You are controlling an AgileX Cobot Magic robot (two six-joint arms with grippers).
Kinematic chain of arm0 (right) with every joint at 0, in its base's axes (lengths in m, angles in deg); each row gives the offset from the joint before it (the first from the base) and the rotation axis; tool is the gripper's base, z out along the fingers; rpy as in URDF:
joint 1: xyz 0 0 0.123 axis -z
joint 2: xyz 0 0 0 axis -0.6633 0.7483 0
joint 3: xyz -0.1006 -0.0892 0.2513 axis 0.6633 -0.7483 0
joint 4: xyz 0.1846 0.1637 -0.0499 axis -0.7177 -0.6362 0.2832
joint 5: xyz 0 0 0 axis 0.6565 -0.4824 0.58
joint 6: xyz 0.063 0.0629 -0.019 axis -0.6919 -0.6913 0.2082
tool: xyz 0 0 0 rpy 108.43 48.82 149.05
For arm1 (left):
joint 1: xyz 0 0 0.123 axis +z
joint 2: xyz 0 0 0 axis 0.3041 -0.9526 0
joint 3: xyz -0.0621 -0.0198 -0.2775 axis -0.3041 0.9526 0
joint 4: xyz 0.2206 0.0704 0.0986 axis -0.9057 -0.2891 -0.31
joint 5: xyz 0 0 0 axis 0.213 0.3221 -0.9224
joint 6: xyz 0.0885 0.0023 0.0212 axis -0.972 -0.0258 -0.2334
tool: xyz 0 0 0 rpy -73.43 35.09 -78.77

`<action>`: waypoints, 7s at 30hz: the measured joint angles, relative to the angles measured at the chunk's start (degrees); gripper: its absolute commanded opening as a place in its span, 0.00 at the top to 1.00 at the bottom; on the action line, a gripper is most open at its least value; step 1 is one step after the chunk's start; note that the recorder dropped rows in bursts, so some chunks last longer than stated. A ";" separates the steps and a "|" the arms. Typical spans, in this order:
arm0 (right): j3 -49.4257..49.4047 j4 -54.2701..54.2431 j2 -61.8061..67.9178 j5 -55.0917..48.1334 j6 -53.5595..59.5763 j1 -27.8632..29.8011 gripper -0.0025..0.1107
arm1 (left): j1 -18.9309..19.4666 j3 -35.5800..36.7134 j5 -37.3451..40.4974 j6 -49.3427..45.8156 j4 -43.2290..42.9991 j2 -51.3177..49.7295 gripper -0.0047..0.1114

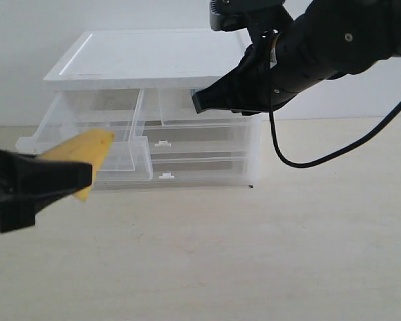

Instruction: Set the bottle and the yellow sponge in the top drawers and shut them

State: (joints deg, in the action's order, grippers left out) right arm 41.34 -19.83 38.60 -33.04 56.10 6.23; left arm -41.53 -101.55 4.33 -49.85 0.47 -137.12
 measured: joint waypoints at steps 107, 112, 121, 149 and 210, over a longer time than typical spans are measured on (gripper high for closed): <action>0.00 -1.25 0.00 -1.25 0.69 0.00 0.98 | 8.84 -10.83 2.47 36.54 -32.76 -20.38 0.50; 0.00 -1.28 0.00 -1.25 0.69 0.00 0.98 | 8.84 -11.05 0.37 36.54 -32.76 -23.09 0.50; 0.00 -1.50 0.00 -1.25 0.69 0.00 0.98 | 8.13 -14.65 -3.21 35.50 -32.33 -26.05 0.50; 0.00 -1.72 0.00 -1.25 1.10 0.00 0.98 | 7.98 -26.87 -4.59 35.15 -31.97 -34.07 0.50; -2.80 -1.72 -0.48 0.48 0.97 0.00 0.98 | 7.98 -26.42 5.23 31.39 -35.84 -30.47 0.93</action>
State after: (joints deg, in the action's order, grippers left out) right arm 38.54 -21.55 38.12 -32.57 57.07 6.23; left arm -33.55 -127.97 9.57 -18.47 -35.38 -167.59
